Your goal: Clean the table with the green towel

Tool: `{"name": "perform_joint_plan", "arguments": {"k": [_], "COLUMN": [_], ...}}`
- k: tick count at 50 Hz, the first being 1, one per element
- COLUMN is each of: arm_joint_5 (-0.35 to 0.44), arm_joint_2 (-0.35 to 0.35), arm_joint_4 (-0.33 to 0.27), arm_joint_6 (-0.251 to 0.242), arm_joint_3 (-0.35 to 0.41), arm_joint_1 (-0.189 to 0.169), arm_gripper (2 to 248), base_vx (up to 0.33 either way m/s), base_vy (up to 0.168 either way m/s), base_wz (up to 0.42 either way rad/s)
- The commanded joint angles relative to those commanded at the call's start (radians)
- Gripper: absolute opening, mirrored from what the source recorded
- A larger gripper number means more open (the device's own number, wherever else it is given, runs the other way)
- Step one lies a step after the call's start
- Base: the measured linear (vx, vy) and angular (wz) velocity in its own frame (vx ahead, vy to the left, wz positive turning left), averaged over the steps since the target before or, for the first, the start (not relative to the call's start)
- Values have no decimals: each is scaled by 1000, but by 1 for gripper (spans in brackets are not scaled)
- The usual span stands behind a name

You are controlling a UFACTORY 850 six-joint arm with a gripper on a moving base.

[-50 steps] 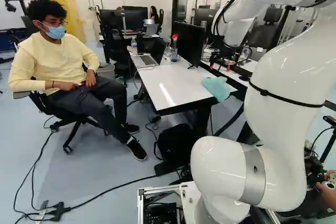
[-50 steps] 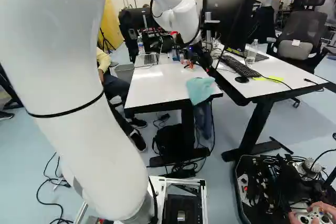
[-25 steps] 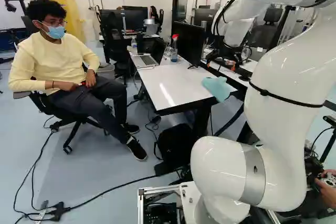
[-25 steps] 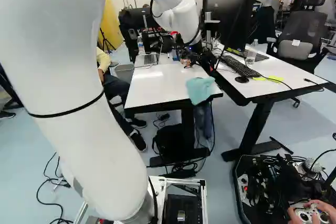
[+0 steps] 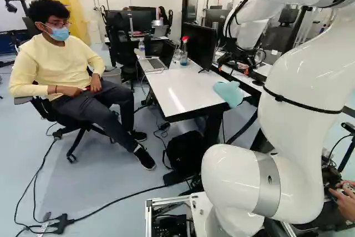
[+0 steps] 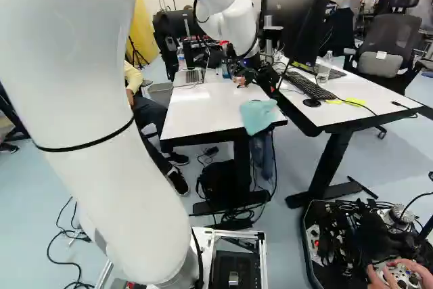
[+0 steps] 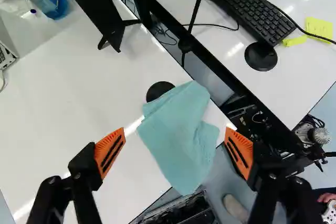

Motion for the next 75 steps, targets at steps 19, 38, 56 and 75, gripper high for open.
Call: {"name": "perform_joint_plan", "arguments": {"k": [19,38,56,75], "arm_joint_5": [47,135,255,423], "arm_joint_2": [16,44,84,139], "arm_joint_4": [-1,-4,-7,-11], "arm_joint_6": [0,0,0,0], "arm_joint_3": [38,107,202,336], "arm_joint_1": [16,45,86,143], "arm_gripper": [247,247,247,247], "base_vx": [0,0,0,0], "base_vy": [0,0,0,0], "base_wz": [0,0,0,0]}}
